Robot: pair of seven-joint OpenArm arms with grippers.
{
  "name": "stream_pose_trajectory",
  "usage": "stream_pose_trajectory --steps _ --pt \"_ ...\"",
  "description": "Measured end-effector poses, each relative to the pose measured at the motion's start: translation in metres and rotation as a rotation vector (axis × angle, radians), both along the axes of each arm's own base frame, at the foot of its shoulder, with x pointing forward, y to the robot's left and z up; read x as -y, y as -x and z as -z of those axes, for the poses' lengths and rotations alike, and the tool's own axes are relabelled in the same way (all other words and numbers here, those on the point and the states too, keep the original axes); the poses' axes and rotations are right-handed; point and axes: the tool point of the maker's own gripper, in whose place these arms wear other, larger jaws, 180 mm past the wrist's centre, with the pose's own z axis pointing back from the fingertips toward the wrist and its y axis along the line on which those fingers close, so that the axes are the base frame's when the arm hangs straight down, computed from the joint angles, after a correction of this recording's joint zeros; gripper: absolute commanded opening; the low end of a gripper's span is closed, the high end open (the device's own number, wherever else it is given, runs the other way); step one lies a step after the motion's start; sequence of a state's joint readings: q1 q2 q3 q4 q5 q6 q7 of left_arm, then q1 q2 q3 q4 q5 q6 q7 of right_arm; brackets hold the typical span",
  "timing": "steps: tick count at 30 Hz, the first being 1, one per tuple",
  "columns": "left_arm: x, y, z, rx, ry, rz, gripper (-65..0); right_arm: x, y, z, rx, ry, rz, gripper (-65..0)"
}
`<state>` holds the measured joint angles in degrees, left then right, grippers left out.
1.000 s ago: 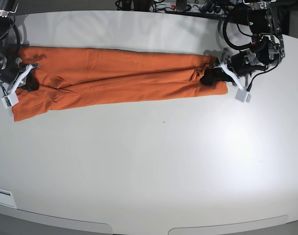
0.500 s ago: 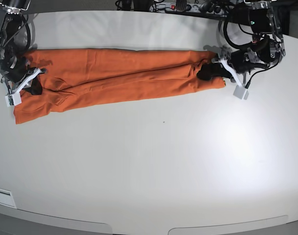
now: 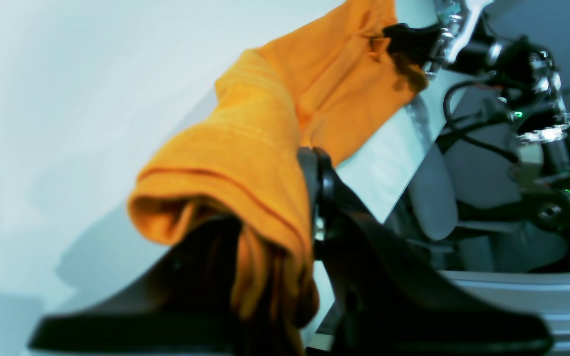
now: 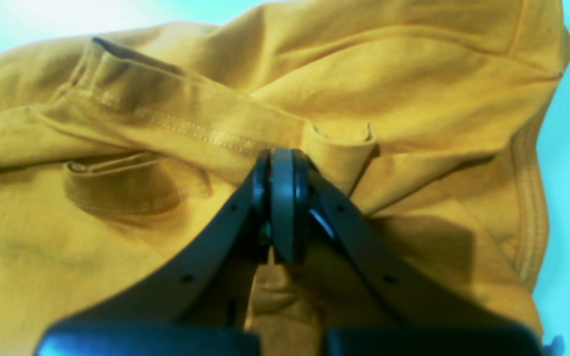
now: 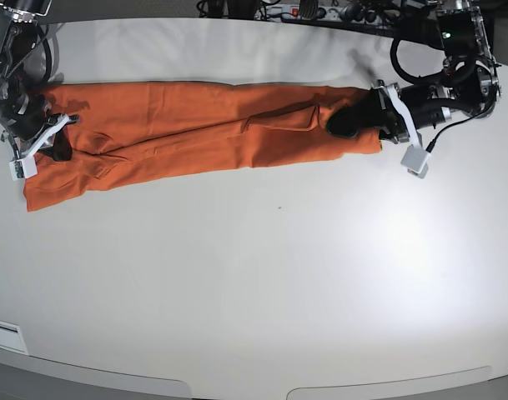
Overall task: Fold the T-shirt properly
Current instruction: 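Fold the held end with the left gripper toward the right gripper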
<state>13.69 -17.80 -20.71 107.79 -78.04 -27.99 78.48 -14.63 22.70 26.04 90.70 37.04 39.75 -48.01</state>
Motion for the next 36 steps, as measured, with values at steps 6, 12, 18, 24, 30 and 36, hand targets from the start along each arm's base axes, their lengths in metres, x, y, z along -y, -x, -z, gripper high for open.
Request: stream_pose_trajectory --steps 6,12,18,24,30,36 --pt "0.012 -0.002 -0.019 0.084 0.028 0.008 -65.0 0.000 0.003 0.002 -0.017 0.004 -0.001 -65.0" --pt "0.026 -0.008 -0.013 0.095 0.047 -0.030 -65.0 -0.001 0.003 0.002 -0.016 -0.004 -0.001 -65.0" --pt "0.070 -0.006 0.000 0.088 0.061 -0.007 -65.0 0.000 0.003 0.002 -0.017 -0.002 -0.001 -65.0" --pt "0.110 -0.009 0.005 0.109 0.064 -0.010 -65.0 0.000 0.003 0.002 -0.017 -0.002 -0.001 -65.0" --pt "0.142 -0.013 0.002 0.164 0.067 -0.017 -65.0 -0.001 0.003 0.002 -0.018 -0.003 -0.001 -65.0" --pt "0.163 -0.026 -0.001 0.178 0.059 -0.106 -65.0 0.000 0.003 0.002 -0.020 -0.002 -0.001 -65.0"
